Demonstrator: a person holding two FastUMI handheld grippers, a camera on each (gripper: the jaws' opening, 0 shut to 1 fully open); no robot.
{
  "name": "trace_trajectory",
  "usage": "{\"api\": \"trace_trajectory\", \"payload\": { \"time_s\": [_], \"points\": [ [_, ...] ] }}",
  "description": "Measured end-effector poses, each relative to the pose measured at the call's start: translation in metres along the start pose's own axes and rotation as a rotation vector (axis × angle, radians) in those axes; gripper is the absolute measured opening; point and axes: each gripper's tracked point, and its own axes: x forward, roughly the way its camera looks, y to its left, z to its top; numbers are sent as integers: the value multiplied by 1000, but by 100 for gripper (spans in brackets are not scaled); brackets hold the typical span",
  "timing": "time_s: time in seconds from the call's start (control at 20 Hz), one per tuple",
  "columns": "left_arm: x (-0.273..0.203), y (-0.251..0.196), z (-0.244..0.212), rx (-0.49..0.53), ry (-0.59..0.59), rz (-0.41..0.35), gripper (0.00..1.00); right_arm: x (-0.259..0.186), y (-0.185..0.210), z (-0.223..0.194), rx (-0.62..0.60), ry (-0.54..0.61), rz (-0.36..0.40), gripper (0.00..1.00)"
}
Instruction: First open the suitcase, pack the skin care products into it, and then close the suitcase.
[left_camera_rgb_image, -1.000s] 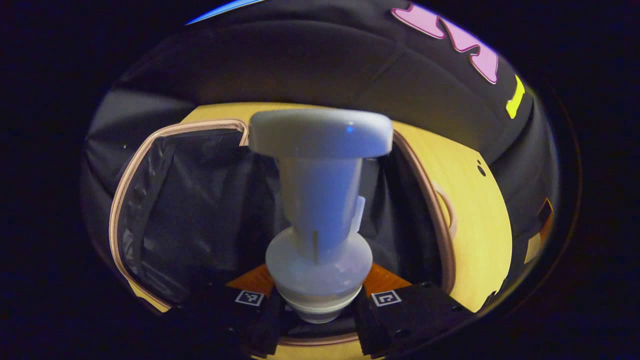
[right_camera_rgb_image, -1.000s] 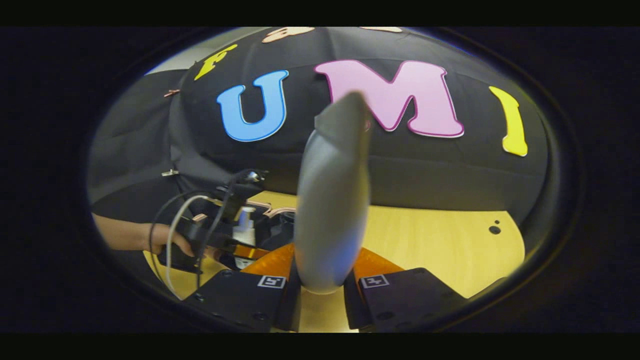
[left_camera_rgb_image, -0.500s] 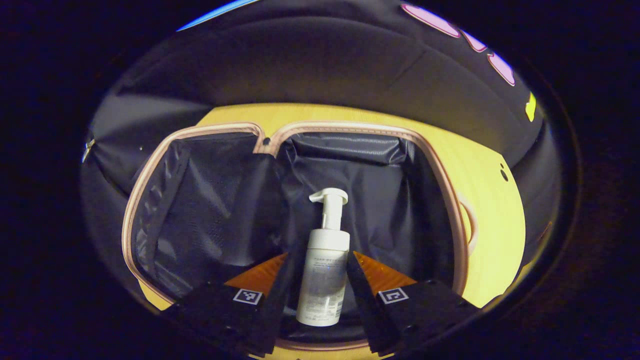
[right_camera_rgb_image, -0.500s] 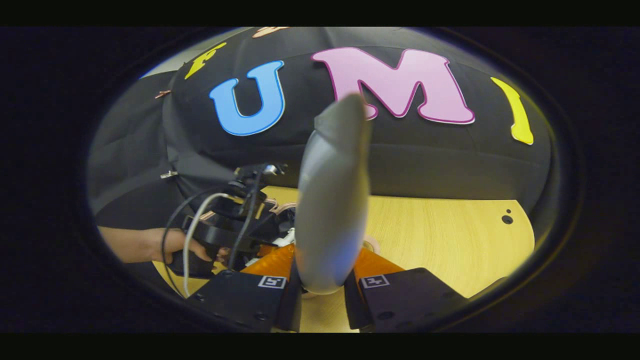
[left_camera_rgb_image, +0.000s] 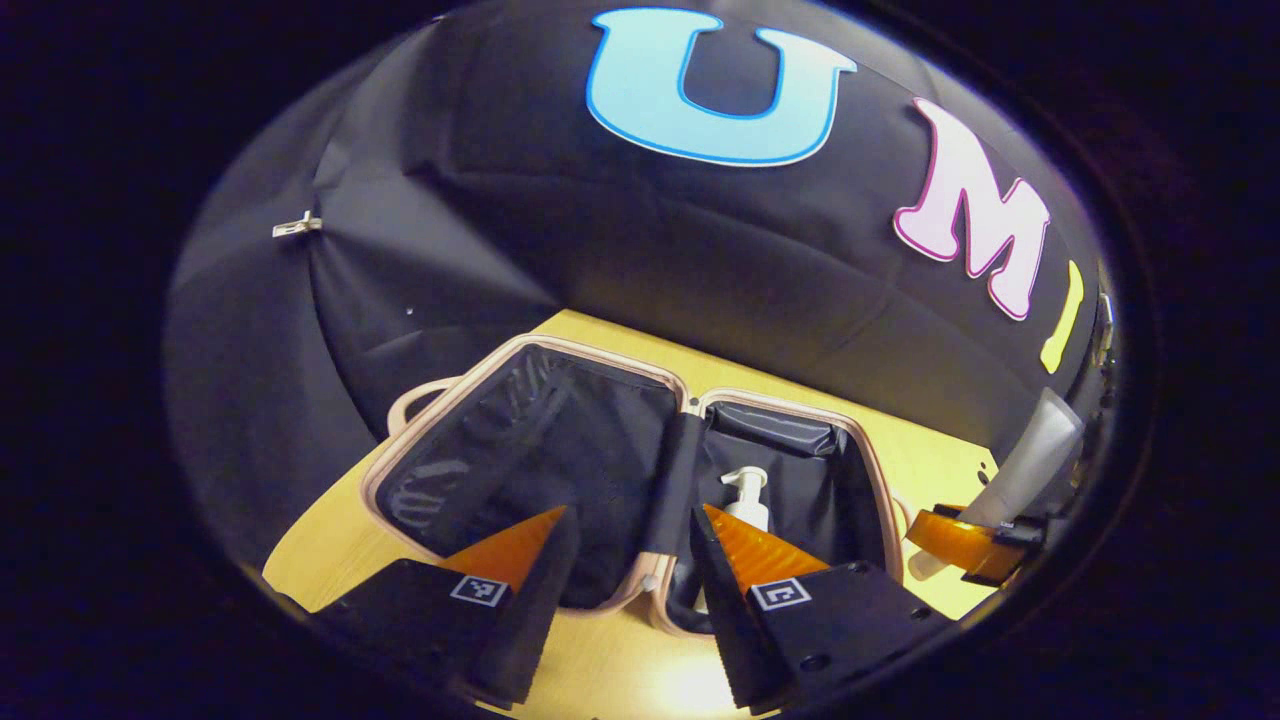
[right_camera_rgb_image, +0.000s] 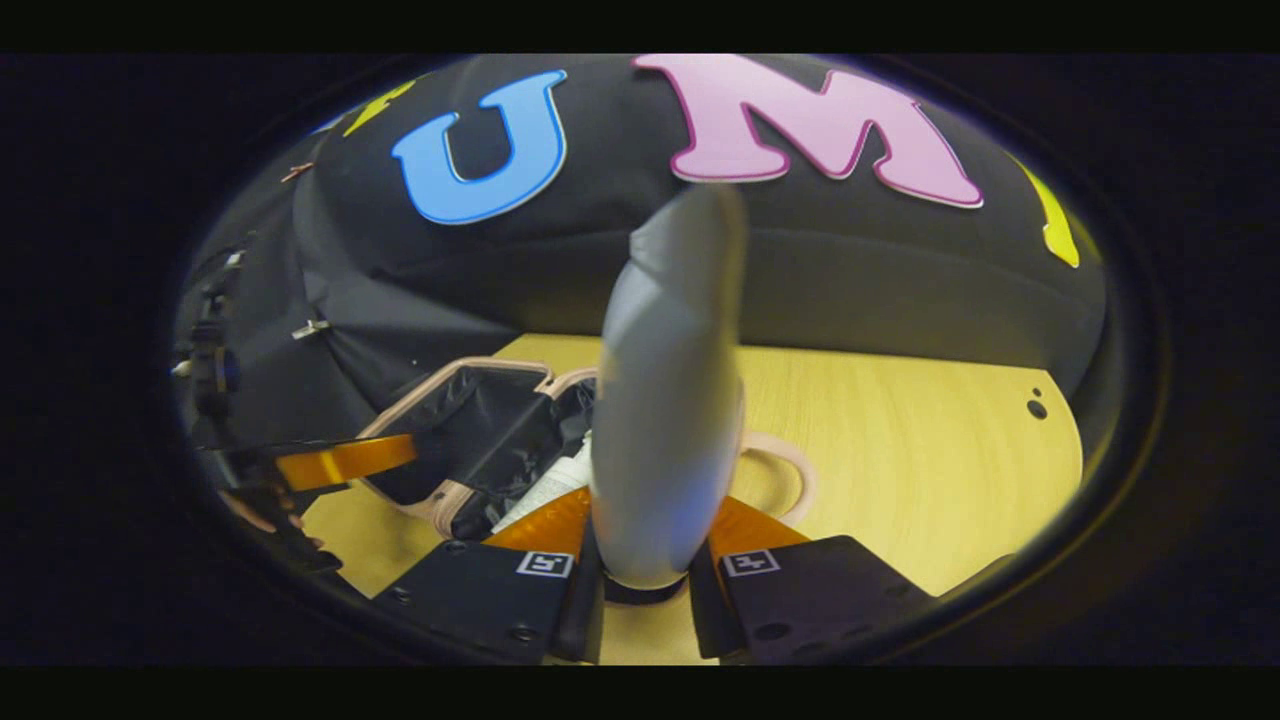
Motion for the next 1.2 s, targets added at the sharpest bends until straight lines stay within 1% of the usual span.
{"api": "trace_trajectory", "payload": {
  "time_s": [0.05, 0.1, 0.25, 0.35, 0.4, 0.45, 0.55, 0.6, 0.7, 0.8, 0.9, 0.95, 1.0, 1.05, 1.1, 1.15, 1.2],
  "points": [
    [-11, 16, 0, -1, -23, 25, 73, 12, 2, -8, 21, 19, -13, 39],
    [-21, 30, -1, -4, -39, 32, 74, 20, 4, -13, 32, 43, -29, 39],
    [-46, 48, -5, -23, -64, 10, 73, 39, 4, -40, 22, 136, -78, 39],
    [-60, 54, -8, -19, -69, -3, 73, 49, -3, -66, 26, 231, -143, 39],
    [-64, 57, -6, -16, -78, -7, 73, 52, -4, -76, 59, 279, -167, 31],
    [-68, 58, -4, -16, -85, -15, 73, 55, -4, -81, 93, 306, -189, 39],
    [-79, 60, 1, -19, -98, -34, 73, 61, -9, -85, 125, 344, -253, 39],
    [-86, 66, 2, -16, -104, -36, 73, 62, -9, -87, 130, 363, -270, 40],
    [-89, 70, 8, 2, -121, -38, 73, 60, -9, -84, 137, 370, -278, 42],
    [-88, 75, 11, 11, -127, -33, 73, 58, -6, -71, 139, 323, -268, 46],
    [-84, 81, 15, -2, -128, -37, 74, 48, -1, -61, 136, 296, -260, 47],
    [-79, 85, 18, -5, -129, -38, 74, 43, 1, -57, 140, 292, -254, 56],
    [-72, 93, 21, -6, -132, -34, 75, 37, 3, -54, 142, 282, -248, 71],
    [-66, 100, 26, -5, -133, -33, 76, 31, 2, -47, 139, 261, -249, 70],
    [-57, 109, 32, -1, -136, -22, 90, 24, 1, -40, 133, 236, -245, 84],
    [-45, 120, 38, 2, -135, -13, 85, 16, -1, -33, 124, 209, -243, 90],
    [-34, 129, 44, 6, -131, -10, 95, 8, -3, -26, 117, 181, -239, 90]
  ]
}}
